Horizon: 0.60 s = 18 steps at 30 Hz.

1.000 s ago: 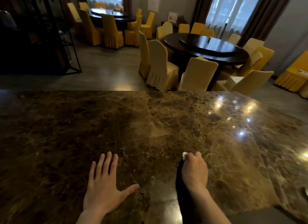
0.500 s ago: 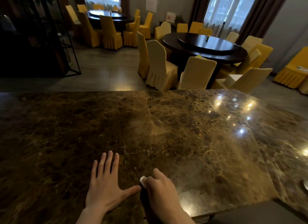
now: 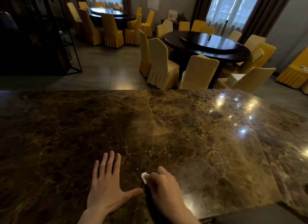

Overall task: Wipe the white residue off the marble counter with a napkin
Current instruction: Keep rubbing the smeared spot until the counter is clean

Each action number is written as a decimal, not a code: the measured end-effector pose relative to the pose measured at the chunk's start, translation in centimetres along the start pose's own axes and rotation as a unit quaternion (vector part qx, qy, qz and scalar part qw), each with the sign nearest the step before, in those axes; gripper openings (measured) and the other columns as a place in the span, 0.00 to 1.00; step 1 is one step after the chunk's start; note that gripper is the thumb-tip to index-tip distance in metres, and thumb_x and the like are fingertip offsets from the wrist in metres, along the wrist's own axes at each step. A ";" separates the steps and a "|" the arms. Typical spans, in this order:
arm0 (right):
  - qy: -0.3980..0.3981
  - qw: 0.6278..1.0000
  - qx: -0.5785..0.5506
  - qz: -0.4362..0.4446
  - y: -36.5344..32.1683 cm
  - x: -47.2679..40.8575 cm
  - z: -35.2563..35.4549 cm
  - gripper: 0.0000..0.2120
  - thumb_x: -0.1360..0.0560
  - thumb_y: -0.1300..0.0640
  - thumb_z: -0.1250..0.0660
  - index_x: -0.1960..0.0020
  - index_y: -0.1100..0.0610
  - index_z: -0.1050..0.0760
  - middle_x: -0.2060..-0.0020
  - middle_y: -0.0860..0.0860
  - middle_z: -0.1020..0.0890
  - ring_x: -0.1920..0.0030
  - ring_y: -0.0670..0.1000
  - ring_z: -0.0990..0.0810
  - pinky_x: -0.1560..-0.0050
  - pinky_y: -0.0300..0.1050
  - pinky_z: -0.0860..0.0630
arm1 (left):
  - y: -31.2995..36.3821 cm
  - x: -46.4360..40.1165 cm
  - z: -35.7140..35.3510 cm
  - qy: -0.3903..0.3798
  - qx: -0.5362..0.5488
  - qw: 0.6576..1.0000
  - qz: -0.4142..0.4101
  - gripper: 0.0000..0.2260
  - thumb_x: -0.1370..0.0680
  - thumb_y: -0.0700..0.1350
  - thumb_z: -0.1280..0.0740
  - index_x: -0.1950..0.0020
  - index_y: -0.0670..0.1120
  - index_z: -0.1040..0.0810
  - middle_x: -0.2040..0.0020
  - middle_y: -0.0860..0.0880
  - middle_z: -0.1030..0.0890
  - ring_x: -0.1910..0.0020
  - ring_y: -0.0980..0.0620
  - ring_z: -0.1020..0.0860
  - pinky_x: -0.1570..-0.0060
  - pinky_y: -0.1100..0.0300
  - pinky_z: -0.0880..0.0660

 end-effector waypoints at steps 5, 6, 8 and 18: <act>0.091 0.976 0.044 -0.190 4.7 -3.5 4.7 0.10 0.19 0.57 0.37 0.54 0.55 0.18 0.57 0.50 0.25 0.59 0.53 0.23 0.58 0.48 0.24 | 0.1 0.0 0.1 0.006 0.011 1.000 -0.004 0.66 0.45 0.92 0.56 0.20 0.52 0.72 0.19 0.52 0.73 0.22 0.51 0.77 0.19 0.43 0.70; 0.092 0.977 0.039 -0.190 3.5 -3.9 4.2 0.10 0.20 0.59 0.38 0.55 0.55 0.19 0.57 0.50 0.25 0.60 0.53 0.23 0.58 0.48 0.23 | 0.1 0.1 0.1 0.000 0.008 1.000 -0.005 0.66 0.45 0.92 0.56 0.20 0.52 0.72 0.19 0.52 0.74 0.22 0.51 0.77 0.19 0.42 0.70; 0.048 0.991 0.024 -0.124 -0.6 -3.3 1.2 0.09 0.21 0.59 0.37 0.58 0.53 0.21 0.58 0.48 0.27 0.61 0.51 0.24 0.60 0.45 0.25 | 0.1 0.0 0.0 -0.006 -0.001 1.000 -0.003 0.66 0.45 0.92 0.58 0.21 0.52 0.73 0.20 0.51 0.75 0.22 0.50 0.78 0.19 0.42 0.70; 0.002 0.997 0.016 -0.069 -4.1 -5.7 0.2 0.09 0.21 0.59 0.36 0.56 0.54 0.19 0.54 0.49 0.24 0.59 0.47 0.26 0.60 0.41 0.29 | 0.0 0.0 0.0 -0.022 -0.012 1.000 -0.005 0.66 0.43 0.91 0.57 0.19 0.51 0.72 0.19 0.50 0.73 0.21 0.49 0.76 0.19 0.41 0.68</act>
Point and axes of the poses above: each hand's wrist, its own x-axis away from the middle knuckle, its own z-axis out of the back of the hand, y = z × x, the point moved 3 cm from there along -x, towards the middle knuckle
